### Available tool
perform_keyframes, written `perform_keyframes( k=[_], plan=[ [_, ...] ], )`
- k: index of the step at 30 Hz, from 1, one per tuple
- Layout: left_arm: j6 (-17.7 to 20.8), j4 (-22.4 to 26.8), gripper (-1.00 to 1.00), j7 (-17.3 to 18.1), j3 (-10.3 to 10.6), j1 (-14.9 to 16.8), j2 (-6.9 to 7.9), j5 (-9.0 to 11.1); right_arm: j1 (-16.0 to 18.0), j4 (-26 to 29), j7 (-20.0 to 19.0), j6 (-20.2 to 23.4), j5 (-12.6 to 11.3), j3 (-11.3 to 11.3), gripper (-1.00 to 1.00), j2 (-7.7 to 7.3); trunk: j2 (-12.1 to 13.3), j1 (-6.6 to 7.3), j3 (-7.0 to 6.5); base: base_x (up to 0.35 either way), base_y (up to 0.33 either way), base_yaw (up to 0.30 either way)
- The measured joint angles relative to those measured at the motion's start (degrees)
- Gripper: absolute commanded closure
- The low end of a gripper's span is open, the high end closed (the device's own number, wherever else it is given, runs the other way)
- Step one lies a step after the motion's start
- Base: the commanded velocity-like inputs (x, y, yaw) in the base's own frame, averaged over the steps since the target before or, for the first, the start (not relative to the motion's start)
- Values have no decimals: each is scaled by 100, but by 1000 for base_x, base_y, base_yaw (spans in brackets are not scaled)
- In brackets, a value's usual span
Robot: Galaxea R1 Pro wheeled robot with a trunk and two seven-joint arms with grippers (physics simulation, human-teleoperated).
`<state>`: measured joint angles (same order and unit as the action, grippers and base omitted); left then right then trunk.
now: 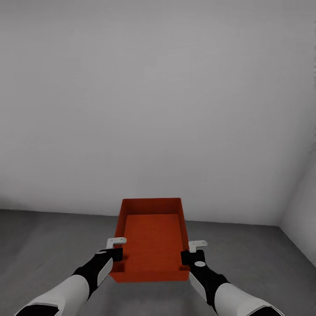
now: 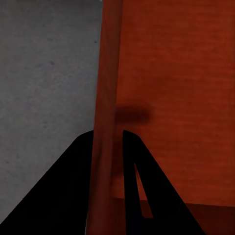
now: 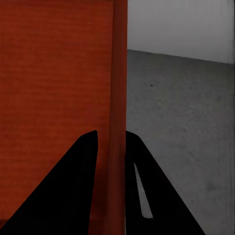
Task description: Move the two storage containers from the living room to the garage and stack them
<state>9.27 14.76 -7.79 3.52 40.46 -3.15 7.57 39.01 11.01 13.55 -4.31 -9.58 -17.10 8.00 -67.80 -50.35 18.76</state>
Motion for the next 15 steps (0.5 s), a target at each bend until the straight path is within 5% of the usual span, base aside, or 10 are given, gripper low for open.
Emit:
perform_keyframes(
  k=[15],
  plan=[
    [6, 5, 100, 0, 3, 0, 1, 0, 0, 0, -1, 0, 0, 2, 100, 0, 0, 0, 0, 322, 0, -231]
  ],
)
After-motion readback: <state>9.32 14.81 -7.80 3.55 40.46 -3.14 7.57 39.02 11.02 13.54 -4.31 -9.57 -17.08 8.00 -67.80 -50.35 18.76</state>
